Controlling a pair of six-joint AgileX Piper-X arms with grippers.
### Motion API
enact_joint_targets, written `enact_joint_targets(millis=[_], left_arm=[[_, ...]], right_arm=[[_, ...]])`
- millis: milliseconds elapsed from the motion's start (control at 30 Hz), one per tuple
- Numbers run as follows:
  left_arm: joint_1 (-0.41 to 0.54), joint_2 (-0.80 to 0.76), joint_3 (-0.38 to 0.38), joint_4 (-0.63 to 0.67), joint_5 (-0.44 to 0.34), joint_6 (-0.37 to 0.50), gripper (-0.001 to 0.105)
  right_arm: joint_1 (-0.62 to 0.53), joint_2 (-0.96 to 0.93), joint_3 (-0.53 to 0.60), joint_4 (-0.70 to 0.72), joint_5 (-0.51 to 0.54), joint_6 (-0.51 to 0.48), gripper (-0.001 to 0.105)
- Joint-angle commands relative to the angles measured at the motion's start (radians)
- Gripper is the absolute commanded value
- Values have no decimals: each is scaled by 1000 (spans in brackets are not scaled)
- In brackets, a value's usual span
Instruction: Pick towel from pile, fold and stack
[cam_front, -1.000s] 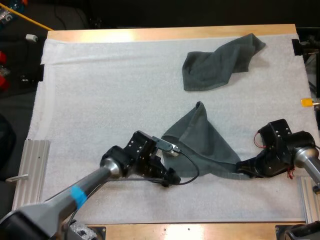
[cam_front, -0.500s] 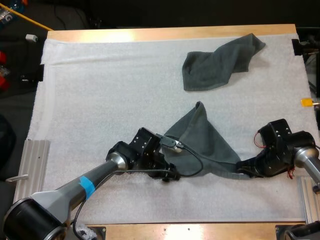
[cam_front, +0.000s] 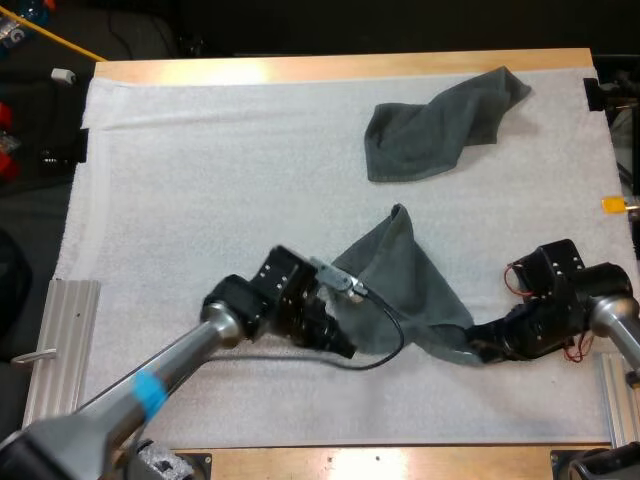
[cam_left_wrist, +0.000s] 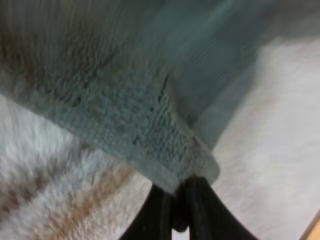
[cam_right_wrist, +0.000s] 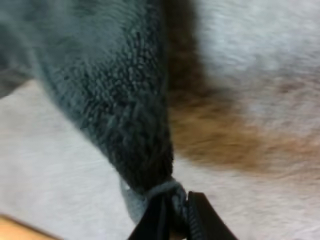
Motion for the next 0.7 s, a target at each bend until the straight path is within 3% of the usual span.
enact_joint_targets(millis=[0, 300, 500, 667], left_arm=[[-4, -54, -31, 46, -33, 25, 0], [-4, -243, -208, 286, -146, 112, 0], [-4, -329, -329, 373, -150, 112, 0], [-4, -390, -399, 439, -150, 112, 0]], right_arm=[[1, -36, -10, -3, -39, -4, 0], [1, -269, -140, -3, -41, 151, 0], [1, -374, -231, -2, -41, 301, 0], [1, -398, -260, 89, -34, 309, 0]])
